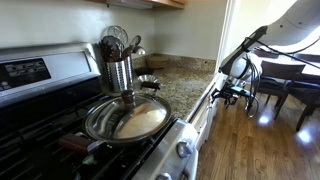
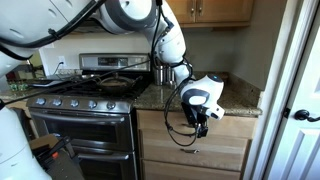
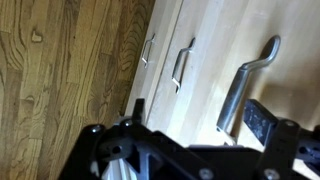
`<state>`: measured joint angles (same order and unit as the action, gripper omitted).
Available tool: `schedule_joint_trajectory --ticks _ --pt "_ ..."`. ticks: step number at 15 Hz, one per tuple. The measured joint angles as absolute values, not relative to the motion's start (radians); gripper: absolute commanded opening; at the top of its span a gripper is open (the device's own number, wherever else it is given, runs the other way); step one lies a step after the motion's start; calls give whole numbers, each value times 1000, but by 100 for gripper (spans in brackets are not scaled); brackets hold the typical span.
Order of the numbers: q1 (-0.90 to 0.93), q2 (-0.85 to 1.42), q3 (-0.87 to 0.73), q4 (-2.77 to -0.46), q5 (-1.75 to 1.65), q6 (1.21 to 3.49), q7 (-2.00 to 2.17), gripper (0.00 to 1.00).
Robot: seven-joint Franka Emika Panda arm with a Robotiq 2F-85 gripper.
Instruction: Open the topmost drawer fully
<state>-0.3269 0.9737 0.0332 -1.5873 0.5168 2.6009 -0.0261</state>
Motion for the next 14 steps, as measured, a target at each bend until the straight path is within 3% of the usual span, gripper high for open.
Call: schedule_joint_trajectory --ticks 8,9,10,14 --pt "-344 1007 47 -1546 515 2600 -31 100" --pt "-344 1010 48 -1542 514 2600 -32 95" --pt "-344 1010 48 -1541 513 2600 -35 76" --pt "-345 1009 52 -1535 511 2599 -47 57"
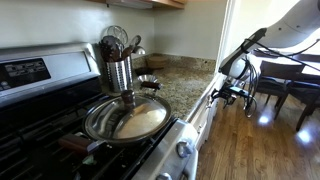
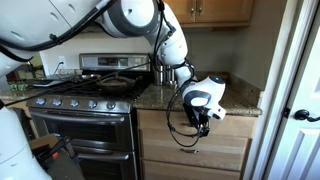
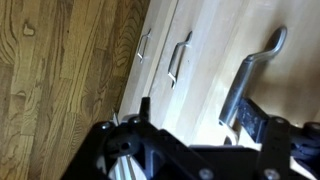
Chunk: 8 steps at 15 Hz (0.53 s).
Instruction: Open the topmost drawer fully
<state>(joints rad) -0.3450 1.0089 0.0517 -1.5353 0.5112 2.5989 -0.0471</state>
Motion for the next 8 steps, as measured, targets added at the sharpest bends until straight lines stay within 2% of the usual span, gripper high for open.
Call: schedule_joint_trajectory --ticks 6,8 --pt "-366 1003 87 -1523 511 2596 -110 18" --pt "-376 1001 101 -1522 505 2596 -155 8"
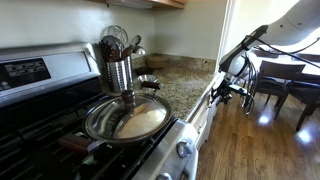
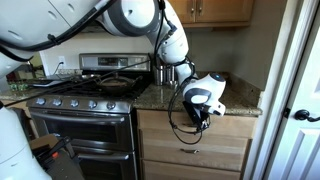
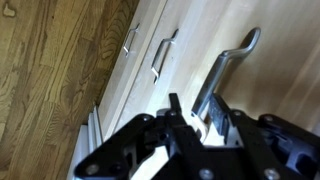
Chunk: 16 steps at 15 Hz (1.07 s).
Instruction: Open the topmost drawer fully
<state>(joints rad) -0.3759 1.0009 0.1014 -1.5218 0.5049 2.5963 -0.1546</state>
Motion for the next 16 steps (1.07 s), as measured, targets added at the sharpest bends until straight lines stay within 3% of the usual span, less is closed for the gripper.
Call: schedule_joint_trajectory --ticks 2,3,12,13,14,16 --pt "-384 996 113 -1524 489 2596 -212 5" --pt "-388 989 115 -1534 480 2597 -236 9" --pt "-492 852 89 -1768 409 2602 -406 9" --pt "-510 836 83 -1803 402 2602 -430 11" --pt "-527 819 81 -1837 399 2602 -456 37" --pt "-555 772 86 -1911 399 2609 -512 39"
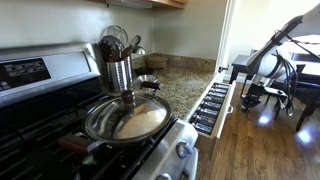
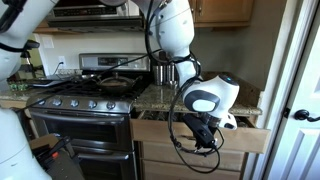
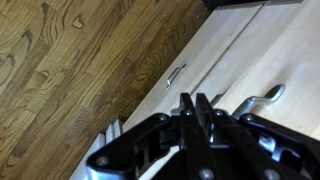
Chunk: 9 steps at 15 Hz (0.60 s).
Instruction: Open the topmost drawer fully
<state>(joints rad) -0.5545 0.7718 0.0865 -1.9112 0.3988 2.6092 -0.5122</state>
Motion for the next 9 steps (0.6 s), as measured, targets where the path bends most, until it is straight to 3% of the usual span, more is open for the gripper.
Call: schedule_joint_trajectory --ticks 9 --pt "-559 344 145 -2236 483 2569 -572 96"
